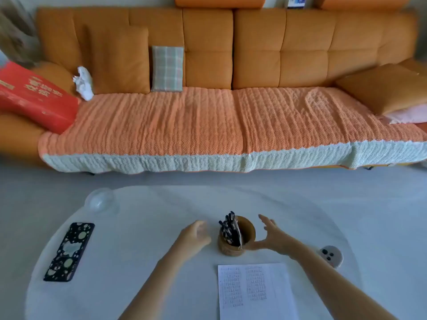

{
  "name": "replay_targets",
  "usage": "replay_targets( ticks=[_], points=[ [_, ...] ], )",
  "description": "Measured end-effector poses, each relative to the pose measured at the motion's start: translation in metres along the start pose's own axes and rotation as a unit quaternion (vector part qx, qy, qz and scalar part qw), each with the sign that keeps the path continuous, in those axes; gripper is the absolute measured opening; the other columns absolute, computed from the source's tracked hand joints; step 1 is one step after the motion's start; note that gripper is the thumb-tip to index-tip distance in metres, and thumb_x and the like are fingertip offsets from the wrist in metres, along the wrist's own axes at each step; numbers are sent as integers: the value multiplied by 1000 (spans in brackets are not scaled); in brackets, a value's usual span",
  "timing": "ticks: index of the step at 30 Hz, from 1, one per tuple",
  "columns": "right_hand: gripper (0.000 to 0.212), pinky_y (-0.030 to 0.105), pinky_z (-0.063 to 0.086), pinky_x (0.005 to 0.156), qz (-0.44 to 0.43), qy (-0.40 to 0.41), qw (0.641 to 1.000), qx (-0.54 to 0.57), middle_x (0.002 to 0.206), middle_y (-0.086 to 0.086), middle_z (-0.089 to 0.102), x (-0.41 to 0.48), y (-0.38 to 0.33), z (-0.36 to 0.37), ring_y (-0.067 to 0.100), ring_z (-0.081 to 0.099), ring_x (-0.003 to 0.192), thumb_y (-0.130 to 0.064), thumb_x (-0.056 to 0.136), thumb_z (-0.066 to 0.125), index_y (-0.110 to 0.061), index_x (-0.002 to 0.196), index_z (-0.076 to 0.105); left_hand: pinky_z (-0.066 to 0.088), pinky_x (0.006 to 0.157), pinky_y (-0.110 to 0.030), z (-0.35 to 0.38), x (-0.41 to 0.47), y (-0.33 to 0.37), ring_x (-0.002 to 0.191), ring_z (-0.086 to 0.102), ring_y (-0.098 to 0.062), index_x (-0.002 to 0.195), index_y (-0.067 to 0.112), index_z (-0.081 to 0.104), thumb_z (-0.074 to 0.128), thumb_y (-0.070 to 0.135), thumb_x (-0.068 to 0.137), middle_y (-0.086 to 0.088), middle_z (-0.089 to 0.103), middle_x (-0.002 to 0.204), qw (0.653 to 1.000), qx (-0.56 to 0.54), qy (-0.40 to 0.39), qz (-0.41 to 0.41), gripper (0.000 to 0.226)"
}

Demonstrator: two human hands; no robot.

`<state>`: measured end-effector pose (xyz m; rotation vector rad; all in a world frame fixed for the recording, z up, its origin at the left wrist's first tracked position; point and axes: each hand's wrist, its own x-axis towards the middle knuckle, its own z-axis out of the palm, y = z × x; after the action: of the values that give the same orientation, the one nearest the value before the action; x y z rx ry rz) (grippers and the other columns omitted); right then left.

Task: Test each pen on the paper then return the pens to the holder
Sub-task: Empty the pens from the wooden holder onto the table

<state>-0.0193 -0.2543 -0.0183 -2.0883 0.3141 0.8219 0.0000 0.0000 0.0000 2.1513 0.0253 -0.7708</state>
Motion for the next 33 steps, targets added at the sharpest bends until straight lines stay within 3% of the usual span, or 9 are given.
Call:
replay_targets(
  ticks=[2,5,8,10,13,17,25,31,33],
  points=[
    [118,43,24,116,-29,-4,1000,-7,153,5,14,15,17,17,26,20,143,-35,65,86,-20,151,7,37,87,-19,22,16,-16,120,46,-13,142,20,31,66,17,81,-1,46,135,999,3,-26,27,70],
    [99,30,25,113,-101,6,995,1,136,-8,30,36,38,37,17,27,137,-18,63,88,-39,134,22,38,86,-19,49,41,-36,113,48,-13,144,17,25,78,15,72,-5,43,132,997,-3,-33,63,89],
    [91,6,35,95,-212,31,975,52,126,-19,44,40,38,50,-15,43,119,9,62,82,-40,122,36,41,73,-7,64,56,-42,96,55,-4,128,19,44,82,8,64,1,54,119,991,-24,-8,132,75],
    [87,3,40,86,-254,50,962,83,121,-20,51,46,39,54,-21,50,107,19,60,78,-34,119,42,41,68,-2,68,65,-45,89,56,2,116,24,49,84,7,61,6,57,109,987,-36,18,157,67],
    [84,8,43,88,-282,68,953,84,118,-18,64,58,42,56,-9,56,112,13,59,82,-26,125,47,42,68,-6,71,74,-51,89,57,0,115,24,49,87,14,57,6,58,107,981,-25,49,188,70],
    [88,24,47,98,-313,64,945,72,131,-1,60,71,46,53,12,56,122,4,60,87,-11,136,44,46,73,-18,70,84,-54,86,60,0,114,27,50,88,25,54,10,59,106,977,0,69,204,71],
    [96,6,42,86,-362,107,924,60,132,-7,54,73,64,60,-10,54,113,10,60,83,-12,139,35,46,63,-8,75,70,-60,78,62,4,115,27,51,87,25,59,14,61,98,961,14,93,259,67],
    [99,8,44,85,-374,114,918,68,128,-10,55,28,71,79,-9,55,111,3,57,88,-15,138,34,45,70,-15,84,19,-72,85,61,2,117,30,52,86,35,58,16,60,103,955,25,116,273,68],
    [103,14,46,89,-375,112,918,62,126,-11,56,16,69,85,-5,55,113,-7,54,92,-20,137,33,49,73,-18,85,3,-75,86,61,0,117,29,53,86,35,59,14,62,105,953,23,118,280,67]
  ],
)
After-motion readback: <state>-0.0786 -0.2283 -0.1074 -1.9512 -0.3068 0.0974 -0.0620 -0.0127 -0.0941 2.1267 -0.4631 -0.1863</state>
